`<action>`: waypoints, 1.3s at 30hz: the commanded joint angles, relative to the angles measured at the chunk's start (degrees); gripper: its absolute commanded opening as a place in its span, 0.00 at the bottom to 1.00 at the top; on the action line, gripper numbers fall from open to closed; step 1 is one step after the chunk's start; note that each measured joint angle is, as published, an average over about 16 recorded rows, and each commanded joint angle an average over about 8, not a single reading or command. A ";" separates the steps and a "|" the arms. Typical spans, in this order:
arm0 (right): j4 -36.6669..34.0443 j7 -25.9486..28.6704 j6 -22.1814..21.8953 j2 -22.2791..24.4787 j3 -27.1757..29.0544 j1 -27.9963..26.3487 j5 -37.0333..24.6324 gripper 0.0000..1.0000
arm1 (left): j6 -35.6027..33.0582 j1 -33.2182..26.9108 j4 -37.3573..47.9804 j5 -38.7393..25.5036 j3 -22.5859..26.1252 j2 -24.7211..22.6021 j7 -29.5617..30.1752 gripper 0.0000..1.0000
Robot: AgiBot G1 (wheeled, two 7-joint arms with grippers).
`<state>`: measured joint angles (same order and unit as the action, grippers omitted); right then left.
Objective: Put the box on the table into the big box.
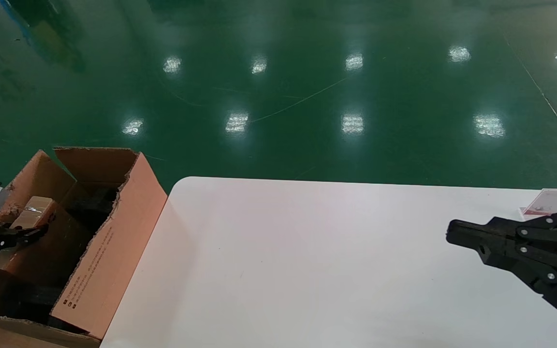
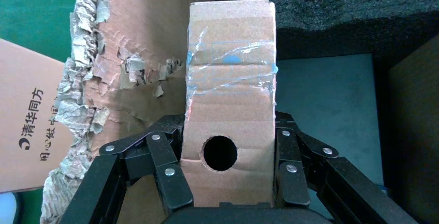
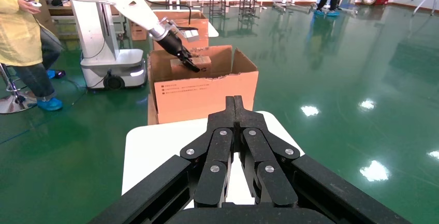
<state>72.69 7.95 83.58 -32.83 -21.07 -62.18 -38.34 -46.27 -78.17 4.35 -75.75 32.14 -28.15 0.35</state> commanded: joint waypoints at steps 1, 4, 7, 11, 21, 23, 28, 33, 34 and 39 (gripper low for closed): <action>0.00 0.00 0.00 0.00 0.00 0.00 0.00 0.15 | 0.31 -0.01 -0.15 -0.32 0.23 -0.18 0.31 0.50; 0.00 0.00 0.00 0.00 0.00 0.00 0.00 0.53 | 0.45 -0.05 -0.62 -0.18 0.14 0.05 0.17 0.88; 0.00 0.00 0.00 0.00 0.00 0.00 0.00 0.89 | 0.54 -0.03 -1.05 0.12 -0.06 0.42 -0.13 1.00; 0.00 0.00 0.00 0.00 -0.01 0.00 0.00 1.00 | 0.93 0.04 -1.45 0.48 -0.31 0.84 -0.40 1.00; 0.00 -0.01 0.00 0.00 -0.01 0.00 0.01 1.00 | 1.81 0.09 -2.29 0.99 -0.66 1.39 -0.74 1.00; 0.00 -0.01 0.00 0.00 -0.01 0.00 0.01 1.00 | 1.98 0.11 -2.41 1.01 -0.67 1.39 -0.74 1.00; 0.00 -0.01 -0.01 0.01 -0.02 0.00 0.01 1.00 | 2.33 0.23 -2.69 1.08 -0.72 1.32 -0.76 1.00; 0.00 -0.01 -0.01 0.01 -0.02 0.00 0.01 1.00 | 2.38 0.29 -3.07 1.27 -0.86 1.27 -0.83 1.00; 0.00 -0.01 -0.01 0.01 -0.02 -0.01 0.01 1.00 | 2.27 0.20 -3.26 1.33 -0.90 1.28 -0.85 1.00; 0.00 -0.01 -0.01 0.01 -0.02 -0.01 0.01 1.00 | -0.26 -1.25 -5.39 1.95 -1.33 1.55 -1.04 1.00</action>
<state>72.69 7.94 83.57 -32.82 -21.10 -62.19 -38.33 -47.45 -79.92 -1.73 -73.64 30.71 -26.54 -0.73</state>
